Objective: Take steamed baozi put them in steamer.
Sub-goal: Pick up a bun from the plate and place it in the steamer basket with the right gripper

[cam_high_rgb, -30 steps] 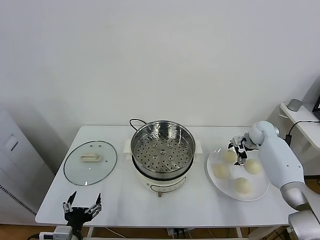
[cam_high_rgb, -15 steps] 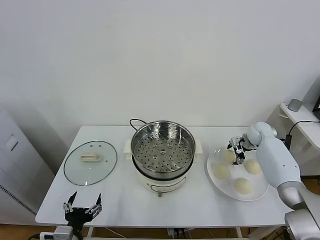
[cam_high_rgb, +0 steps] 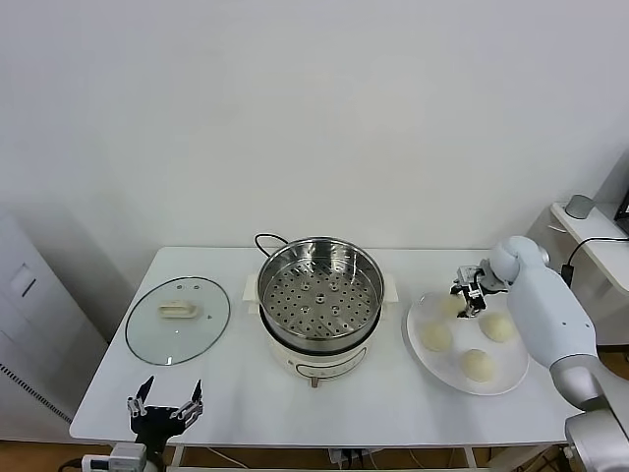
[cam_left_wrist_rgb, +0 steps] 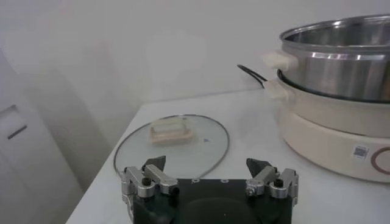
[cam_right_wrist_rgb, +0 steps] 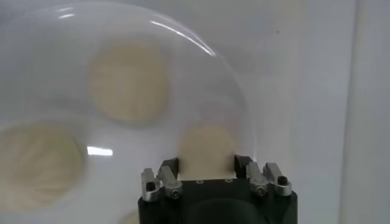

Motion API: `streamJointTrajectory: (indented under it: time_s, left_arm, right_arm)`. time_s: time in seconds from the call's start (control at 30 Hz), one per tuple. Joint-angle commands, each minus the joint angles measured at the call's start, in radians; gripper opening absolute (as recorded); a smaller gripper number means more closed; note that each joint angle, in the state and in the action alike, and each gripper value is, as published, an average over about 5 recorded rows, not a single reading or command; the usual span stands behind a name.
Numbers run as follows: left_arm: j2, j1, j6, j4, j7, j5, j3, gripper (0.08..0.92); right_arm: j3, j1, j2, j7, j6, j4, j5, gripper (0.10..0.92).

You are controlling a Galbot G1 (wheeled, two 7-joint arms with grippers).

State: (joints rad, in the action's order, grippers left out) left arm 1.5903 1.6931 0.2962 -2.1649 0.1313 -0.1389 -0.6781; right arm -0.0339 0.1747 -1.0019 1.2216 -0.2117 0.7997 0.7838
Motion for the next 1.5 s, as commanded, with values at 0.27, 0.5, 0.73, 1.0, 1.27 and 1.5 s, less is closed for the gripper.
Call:
streamJointTrajectory:
  time_s: [0.27,0.5,0.73,1.0,1.27,1.5]
  left_arm:
    - [0.010,-0.010,-0.010,-0.021,-0.018,-0.064,0.015,0.823]
    - [0.016,-0.008,-0.013,-0.040,-0.025,-0.063,0.017,0.823]
    - [0.027,-0.005,-0.013,-0.042,-0.030,-0.062,0.012,0.823]
    - [0.034,-0.006,-0.013,-0.039,-0.031,-0.060,0.001,0.823]
    - [0.044,-0.014,-0.014,-0.030,-0.034,-0.062,0.000,0.823]
    - [0.050,-0.016,-0.016,-0.028,-0.037,-0.064,-0.001,0.823]
  right_arm:
    - [0.540,-0.527,-0.006,0.209,0.052,0.046,-0.584,0.524]
    - [0.774,-0.719,-0.193,0.250,-0.061,-0.066,-0.804,0.526]
    - [0.832,-0.727,-0.325,0.265,-0.244,-0.129,-0.862,0.526]
    - [0.842,-0.655,-0.382,0.207,-0.599,-0.123,-0.768,0.526]
    - [0.809,-0.559,-0.381,0.193,-0.661,-0.030,-0.542,0.526]
    - [0.735,-0.467,-0.385,0.118,-0.661,0.010,-0.344,0.527]
